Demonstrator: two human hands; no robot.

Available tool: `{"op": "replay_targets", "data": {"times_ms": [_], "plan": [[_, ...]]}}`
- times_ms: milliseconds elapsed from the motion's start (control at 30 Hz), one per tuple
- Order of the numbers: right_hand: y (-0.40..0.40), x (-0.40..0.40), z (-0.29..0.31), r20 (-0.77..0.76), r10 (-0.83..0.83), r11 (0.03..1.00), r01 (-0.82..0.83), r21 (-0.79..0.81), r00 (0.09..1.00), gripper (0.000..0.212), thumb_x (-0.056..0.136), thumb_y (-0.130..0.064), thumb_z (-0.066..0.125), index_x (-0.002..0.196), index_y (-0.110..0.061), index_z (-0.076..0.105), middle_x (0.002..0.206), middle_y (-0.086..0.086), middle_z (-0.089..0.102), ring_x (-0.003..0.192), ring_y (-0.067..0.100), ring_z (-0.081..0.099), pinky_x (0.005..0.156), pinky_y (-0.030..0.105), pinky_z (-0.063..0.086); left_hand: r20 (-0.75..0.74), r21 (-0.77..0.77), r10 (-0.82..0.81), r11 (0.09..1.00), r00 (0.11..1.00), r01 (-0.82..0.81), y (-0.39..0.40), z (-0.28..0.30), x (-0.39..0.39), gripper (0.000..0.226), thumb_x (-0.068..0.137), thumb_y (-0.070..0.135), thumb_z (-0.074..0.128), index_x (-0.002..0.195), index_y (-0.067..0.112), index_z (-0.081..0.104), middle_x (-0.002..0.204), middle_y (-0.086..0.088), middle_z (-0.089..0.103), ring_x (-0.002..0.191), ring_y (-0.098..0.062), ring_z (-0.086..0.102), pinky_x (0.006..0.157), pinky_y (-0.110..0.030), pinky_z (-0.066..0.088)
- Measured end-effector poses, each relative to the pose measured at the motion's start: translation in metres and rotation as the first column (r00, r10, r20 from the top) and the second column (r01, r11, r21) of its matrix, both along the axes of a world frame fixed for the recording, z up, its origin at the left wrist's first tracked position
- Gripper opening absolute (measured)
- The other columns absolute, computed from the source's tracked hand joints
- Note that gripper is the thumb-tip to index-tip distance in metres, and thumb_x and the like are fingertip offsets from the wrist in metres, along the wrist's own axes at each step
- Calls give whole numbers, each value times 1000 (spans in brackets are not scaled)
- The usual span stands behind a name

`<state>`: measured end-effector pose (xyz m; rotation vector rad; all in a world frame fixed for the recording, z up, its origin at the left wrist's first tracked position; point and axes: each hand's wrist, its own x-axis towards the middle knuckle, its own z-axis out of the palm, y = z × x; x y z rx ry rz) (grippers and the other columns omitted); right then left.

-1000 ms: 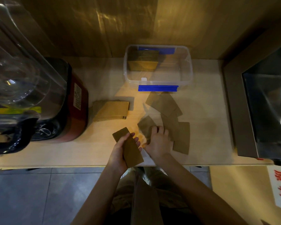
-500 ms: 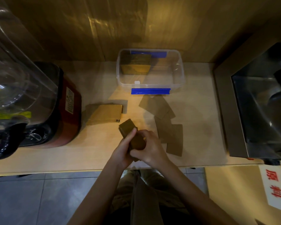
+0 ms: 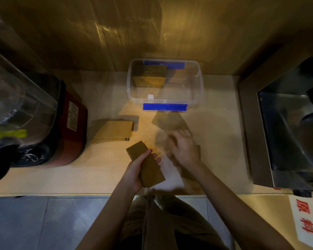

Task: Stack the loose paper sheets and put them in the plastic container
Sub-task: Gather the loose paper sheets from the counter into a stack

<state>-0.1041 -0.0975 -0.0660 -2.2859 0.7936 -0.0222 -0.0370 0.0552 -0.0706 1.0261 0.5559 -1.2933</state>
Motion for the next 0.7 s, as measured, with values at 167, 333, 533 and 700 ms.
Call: {"op": "replay_targets", "data": {"times_ms": [167,333,533,700], "plan": [[-29,20,-36,-278,62,979,-112,-168,959,55,91,-31,47,141,-16,30,149,17,32,137,33,24,113,44,21,-20,24,53,998,998,-53,2,-1,0,27,62,26,72,85,14,69,76,-3,74,75,-19,71,73,-38,54],[-37,21,-46,-253,78,982,-118,-148,964,54,88,-26,53,138,-15,35,147,14,34,135,30,26,113,43,24,-12,83,63,995,998,-62,2,0,-1,38,67,25,69,102,13,62,95,-5,70,93,-21,65,71,-40,52],[-34,2,-35,-113,-72,995,64,-73,991,50,82,-34,62,127,-16,47,133,11,50,125,28,40,106,44,35,-9,96,42,995,999,-41,0,-2,-4,33,65,26,70,96,15,64,87,-3,74,90,-21,67,71,-40,52],[-8,-32,-34,-80,-309,951,306,-45,948,50,78,-37,66,120,-13,51,123,14,54,116,28,46,97,42,39,-18,111,10,994,1000,-8,-6,-5,-5,30,59,26,73,86,15,68,78,-3,76,81,-19,70,78,-41,53]]}}
